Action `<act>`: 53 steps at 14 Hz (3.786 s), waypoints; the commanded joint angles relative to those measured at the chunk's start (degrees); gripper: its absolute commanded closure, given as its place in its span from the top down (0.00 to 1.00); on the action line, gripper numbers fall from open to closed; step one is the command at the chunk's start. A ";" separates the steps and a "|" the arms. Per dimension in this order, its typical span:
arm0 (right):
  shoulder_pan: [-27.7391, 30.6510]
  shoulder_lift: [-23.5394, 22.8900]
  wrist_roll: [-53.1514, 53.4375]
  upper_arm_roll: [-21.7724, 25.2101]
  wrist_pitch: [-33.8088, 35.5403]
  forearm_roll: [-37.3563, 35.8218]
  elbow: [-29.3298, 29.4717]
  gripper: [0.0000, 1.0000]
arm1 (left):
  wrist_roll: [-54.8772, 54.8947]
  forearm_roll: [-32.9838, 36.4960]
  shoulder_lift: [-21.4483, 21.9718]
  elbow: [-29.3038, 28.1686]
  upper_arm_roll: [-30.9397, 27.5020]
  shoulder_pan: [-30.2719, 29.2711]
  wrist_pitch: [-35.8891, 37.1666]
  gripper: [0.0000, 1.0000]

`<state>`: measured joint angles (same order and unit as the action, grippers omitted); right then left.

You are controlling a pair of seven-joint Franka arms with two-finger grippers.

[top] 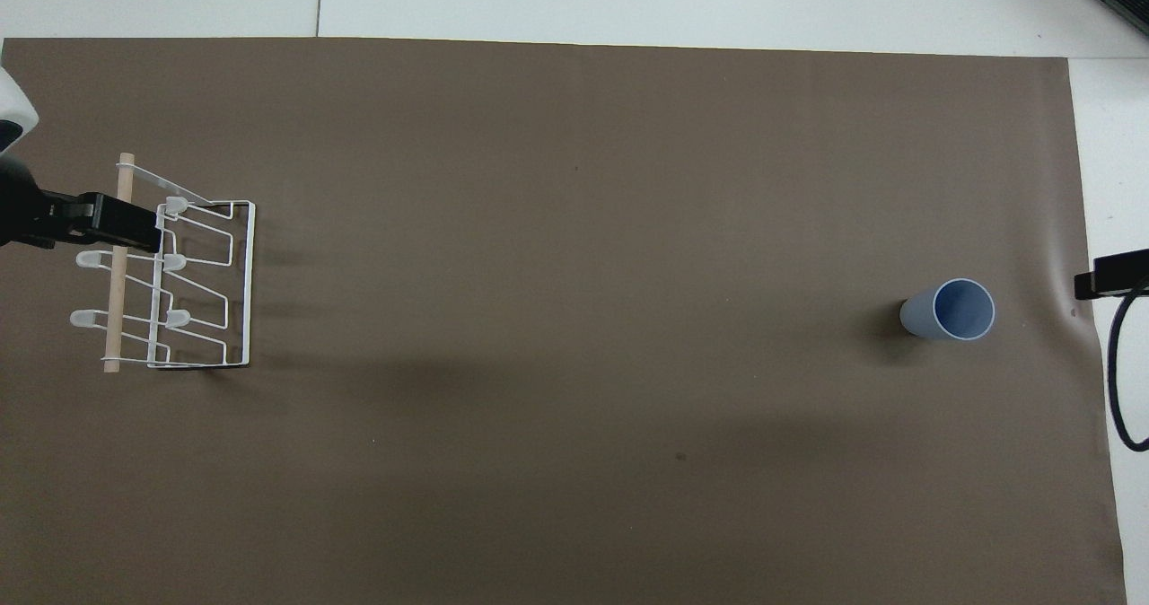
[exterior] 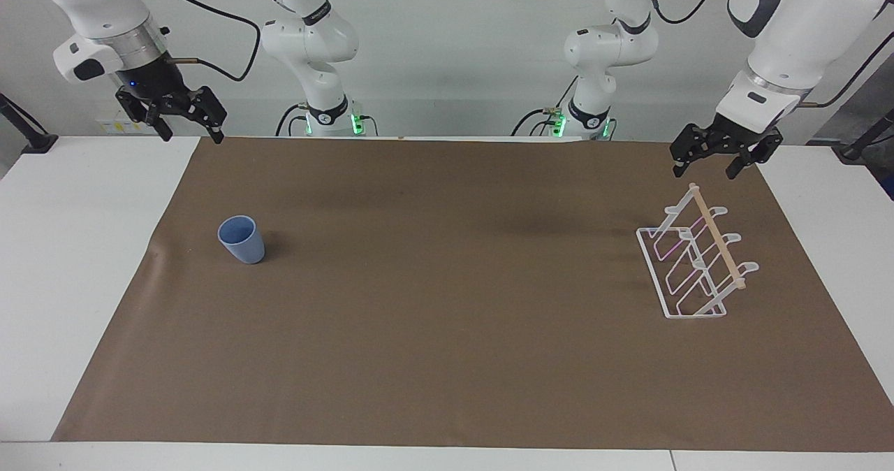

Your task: Hang cup on cup holder

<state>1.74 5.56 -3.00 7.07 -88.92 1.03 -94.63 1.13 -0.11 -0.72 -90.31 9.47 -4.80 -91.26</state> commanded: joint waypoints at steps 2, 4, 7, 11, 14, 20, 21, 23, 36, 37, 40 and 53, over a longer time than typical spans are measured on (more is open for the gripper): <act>0.45 1.04 -0.96 -0.30 -0.47 0.20 -1.26 1.00 | -0.08 -0.77 1.51 -1.62 -0.33 -0.03 -0.23 1.00; 0.45 1.04 -1.04 -0.30 -0.47 0.20 -1.26 1.00 | -0.08 -0.77 1.51 -1.62 -0.33 -0.03 -0.23 1.00; 0.45 1.04 -1.04 -0.30 -0.38 0.20 -1.26 1.00 | -0.08 -0.77 1.42 -1.62 -0.33 -0.03 -0.23 1.00; 0.45 1.04 -1.13 -0.30 -0.47 0.20 -1.26 1.00 | -0.08 -0.77 1.51 -1.62 -0.33 -0.03 -0.23 1.00; 0.45 1.04 -1.31 -0.30 -0.47 0.20 -1.26 1.00 | -0.08 -0.77 1.51 -1.62 -0.33 -0.03 -0.23 1.00; 0.37 1.12 -2.53 -0.30 -0.47 0.20 -1.35 1.00 | -0.08 -0.77 1.51 -1.62 -0.33 -0.03 -0.23 1.00; 0.37 1.12 -3.06 -0.30 -0.47 0.20 -1.35 1.00 | -0.08 -0.77 1.51 -1.62 -0.33 -0.03 -0.23 1.00; 0.37 1.12 -3.15 -0.30 -0.47 0.20 -1.44 1.00 | -0.08 -0.77 1.51 -1.62 -0.33 -0.03 -0.23 1.00; 0.19 1.21 -4.81 -0.74 0.06 0.99 -1.70 1.00 | -0.08 -0.77 1.51 -1.62 -0.33 -0.03 -0.23 1.00; 0.19 1.56 -5.87 -0.74 -0.72 0.99 -3.01 1.00 | -0.08 -0.77 1.51 -1.62 -0.33 -0.03 -0.23 1.00; -0.16 6.12 -5.62 -0.91 -10.19 0.99 -13.62 1.00 | -0.08 -0.77 1.42 -1.62 -0.33 -0.03 -0.23 1.00; -0.25 -1.15 -6.05 -4.17 -41.15 0.91 -34.22 1.00 | -0.08 -0.77 1.51 -1.62 -0.33 -0.03 -0.23 1.00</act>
<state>1.12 6.74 -7.31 2.95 -126.84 1.06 -128.07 1.13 -0.11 -0.72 -90.31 9.47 -4.80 -91.26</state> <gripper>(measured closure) 0.000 0.000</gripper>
